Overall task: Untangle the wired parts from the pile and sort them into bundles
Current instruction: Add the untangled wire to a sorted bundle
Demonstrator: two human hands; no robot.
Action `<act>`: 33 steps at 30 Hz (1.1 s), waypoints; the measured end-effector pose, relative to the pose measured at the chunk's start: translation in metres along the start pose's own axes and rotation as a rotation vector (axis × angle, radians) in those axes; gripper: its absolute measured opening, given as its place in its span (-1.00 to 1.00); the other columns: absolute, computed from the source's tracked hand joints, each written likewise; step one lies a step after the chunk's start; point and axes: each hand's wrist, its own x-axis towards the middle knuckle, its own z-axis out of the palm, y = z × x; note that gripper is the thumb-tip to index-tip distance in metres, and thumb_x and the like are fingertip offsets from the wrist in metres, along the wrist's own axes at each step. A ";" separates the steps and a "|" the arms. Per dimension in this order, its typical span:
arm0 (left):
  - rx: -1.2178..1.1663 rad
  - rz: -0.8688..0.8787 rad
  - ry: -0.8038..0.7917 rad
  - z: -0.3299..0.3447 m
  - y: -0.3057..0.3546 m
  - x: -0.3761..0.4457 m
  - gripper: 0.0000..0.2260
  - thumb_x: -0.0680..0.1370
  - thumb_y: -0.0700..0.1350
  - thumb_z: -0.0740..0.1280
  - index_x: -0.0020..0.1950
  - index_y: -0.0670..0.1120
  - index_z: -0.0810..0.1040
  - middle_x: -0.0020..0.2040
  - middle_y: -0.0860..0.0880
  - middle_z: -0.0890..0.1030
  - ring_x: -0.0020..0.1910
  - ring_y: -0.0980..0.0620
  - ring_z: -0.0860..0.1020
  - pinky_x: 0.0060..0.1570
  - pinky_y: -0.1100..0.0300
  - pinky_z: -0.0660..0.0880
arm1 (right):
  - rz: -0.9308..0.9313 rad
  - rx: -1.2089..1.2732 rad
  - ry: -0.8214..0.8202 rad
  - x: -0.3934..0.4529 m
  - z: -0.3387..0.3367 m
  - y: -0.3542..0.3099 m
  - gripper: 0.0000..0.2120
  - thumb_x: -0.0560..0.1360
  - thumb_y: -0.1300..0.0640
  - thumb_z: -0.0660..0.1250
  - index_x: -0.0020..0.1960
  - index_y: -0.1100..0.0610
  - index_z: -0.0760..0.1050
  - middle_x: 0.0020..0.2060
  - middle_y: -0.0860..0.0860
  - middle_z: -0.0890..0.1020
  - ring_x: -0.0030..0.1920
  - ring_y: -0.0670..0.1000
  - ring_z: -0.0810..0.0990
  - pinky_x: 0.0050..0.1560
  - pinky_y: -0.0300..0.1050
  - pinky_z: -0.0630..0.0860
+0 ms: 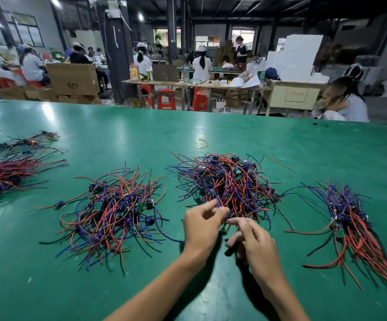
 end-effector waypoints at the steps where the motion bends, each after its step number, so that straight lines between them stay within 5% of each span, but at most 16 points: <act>1: 0.007 -0.010 -0.037 0.000 -0.003 -0.004 -0.91 0.50 -0.20 0.49 -0.03 -0.07 0.76 -0.29 0.12 0.69 -0.24 0.13 0.53 -0.17 0.27 0.53 | 0.009 0.014 0.007 0.001 0.000 0.001 -0.73 0.70 -0.06 0.17 -0.02 -0.17 0.64 -0.34 0.09 0.68 -0.40 0.09 0.58 -0.44 -0.21 0.39; 5: 0.025 0.019 -0.119 0.001 -0.009 -0.017 -0.83 0.51 -0.19 0.48 -0.22 0.05 0.76 -0.31 -0.02 0.71 -0.34 0.08 0.52 -0.24 0.12 0.52 | 0.017 0.034 0.041 0.001 -0.001 0.004 -0.66 0.54 -0.33 0.25 -0.03 -0.11 0.62 -0.32 0.02 0.67 -0.45 -0.05 0.52 -0.41 -0.20 0.39; 8: 0.051 0.092 -0.154 0.001 -0.010 -0.019 -0.80 0.49 -0.19 0.49 -0.21 0.12 0.75 -0.25 -0.01 0.74 -0.29 0.08 0.63 -0.13 0.04 0.63 | -0.020 0.002 0.163 0.002 -0.003 0.006 -0.83 0.55 -0.21 0.36 -0.01 -0.14 0.60 -0.25 -0.10 0.71 -0.31 -0.13 0.64 -0.20 -0.09 0.52; 11: 0.189 0.250 -0.246 0.000 -0.011 -0.022 -0.87 0.53 -0.07 0.44 -0.08 0.17 0.75 -0.26 0.08 0.73 -0.34 0.15 0.61 -0.25 0.14 0.62 | -0.036 -0.066 0.169 0.004 -0.004 0.008 -0.87 0.56 -0.08 0.39 -0.02 -0.06 0.66 -0.16 -0.15 0.73 -0.11 -0.15 0.69 0.01 -0.09 0.57; 15: 0.280 0.325 -0.287 -0.001 -0.012 -0.021 -0.84 0.52 -0.03 0.43 -0.06 0.25 0.73 -0.27 0.09 0.72 -0.40 0.14 0.50 -0.35 0.11 0.54 | -0.062 -0.074 0.207 0.004 -0.006 0.008 -0.95 0.54 0.02 0.45 -0.08 -0.03 0.67 -0.17 -0.17 0.72 -0.13 -0.21 0.66 -0.11 -0.37 0.50; 19: 0.293 0.259 -0.383 -0.008 -0.013 -0.015 -0.87 0.48 -0.15 0.50 0.00 -0.01 0.77 -0.26 0.05 0.73 -0.40 0.23 0.55 -0.32 0.31 0.48 | -0.049 -0.084 0.267 0.003 -0.007 0.009 -0.95 0.50 0.05 0.49 -0.14 -0.04 0.68 -0.18 -0.17 0.72 -0.14 -0.21 0.65 -0.10 -0.31 0.51; 24: 0.235 0.151 -0.495 -0.012 -0.007 -0.015 -0.93 0.50 -0.20 0.49 -0.14 -0.20 0.73 -0.30 -0.14 0.70 -0.39 0.04 0.63 -0.32 0.26 0.54 | -0.035 -0.040 0.254 0.003 -0.006 0.009 -0.89 0.55 0.04 0.44 -0.15 0.01 0.66 -0.23 -0.10 0.72 -0.22 -0.10 0.66 -0.09 -0.04 0.60; 28: 0.103 0.007 -0.461 -0.011 -0.002 -0.016 -0.63 0.62 -0.02 0.32 -0.13 -0.33 0.65 -0.33 -0.24 0.64 -0.38 -0.11 0.60 -0.45 0.26 0.41 | -0.094 0.115 0.294 0.002 -0.010 0.003 -0.88 0.59 0.13 0.40 -0.11 0.09 0.64 -0.31 -0.08 0.68 -0.31 -0.16 0.55 -0.23 -0.26 0.49; 33: -0.249 -0.194 -0.425 -0.013 0.011 -0.010 -0.65 0.66 0.03 0.24 0.15 -0.27 0.55 -0.07 -0.18 0.72 -0.30 -0.05 0.66 -0.29 0.23 0.54 | -0.254 -0.112 0.310 -0.005 -0.015 -0.003 -0.89 0.61 0.10 0.38 -0.10 0.01 0.59 -0.28 -0.13 0.64 -0.33 -0.13 0.50 -0.26 -0.27 0.44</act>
